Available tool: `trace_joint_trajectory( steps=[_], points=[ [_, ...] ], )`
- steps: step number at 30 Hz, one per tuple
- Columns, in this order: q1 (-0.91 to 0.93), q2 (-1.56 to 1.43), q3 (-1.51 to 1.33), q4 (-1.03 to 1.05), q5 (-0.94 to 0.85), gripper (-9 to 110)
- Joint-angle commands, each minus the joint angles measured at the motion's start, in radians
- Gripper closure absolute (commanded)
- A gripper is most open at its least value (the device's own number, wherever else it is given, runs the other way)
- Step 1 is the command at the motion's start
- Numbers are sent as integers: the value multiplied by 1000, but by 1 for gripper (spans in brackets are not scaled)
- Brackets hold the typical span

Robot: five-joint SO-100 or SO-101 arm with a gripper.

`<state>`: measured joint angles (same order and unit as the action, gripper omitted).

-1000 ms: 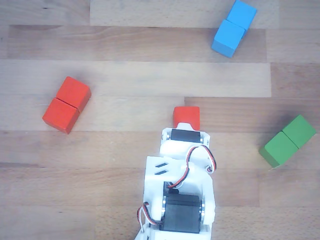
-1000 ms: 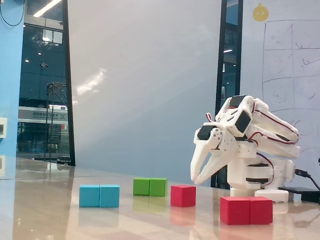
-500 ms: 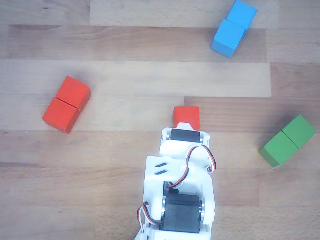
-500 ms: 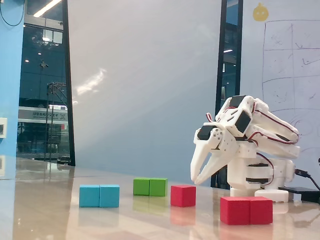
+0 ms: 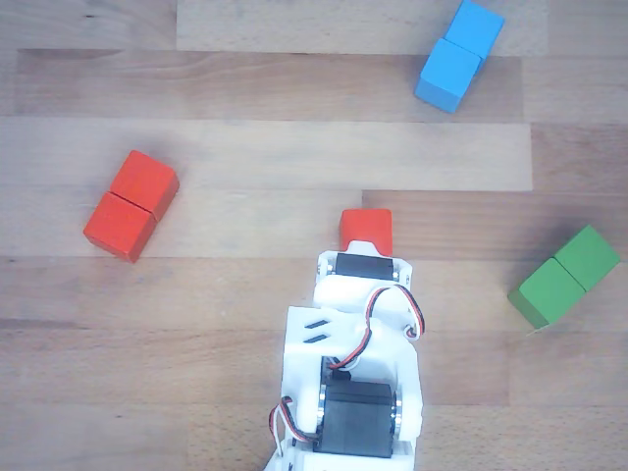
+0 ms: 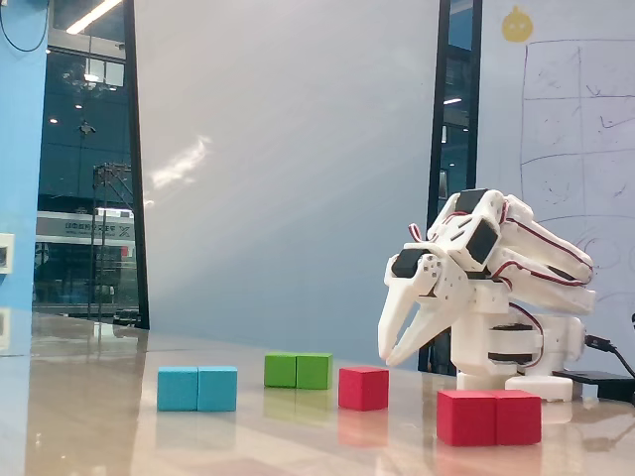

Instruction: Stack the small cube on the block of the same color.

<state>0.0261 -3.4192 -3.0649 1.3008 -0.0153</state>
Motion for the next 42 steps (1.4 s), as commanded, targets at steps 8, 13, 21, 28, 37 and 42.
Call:
trace_joint_trajectory(
  steps=[8,13,21,28,37,42],
  points=[
    [6,-28,18,2,5,102],
    [6,-28,18,2,5,102],
    [5,-28,18,2,5,102],
    [3,-28,40,-9,5,102],
    [3,34,307,8,6,102],
    [5,195,502,8,14,102]
  ],
)
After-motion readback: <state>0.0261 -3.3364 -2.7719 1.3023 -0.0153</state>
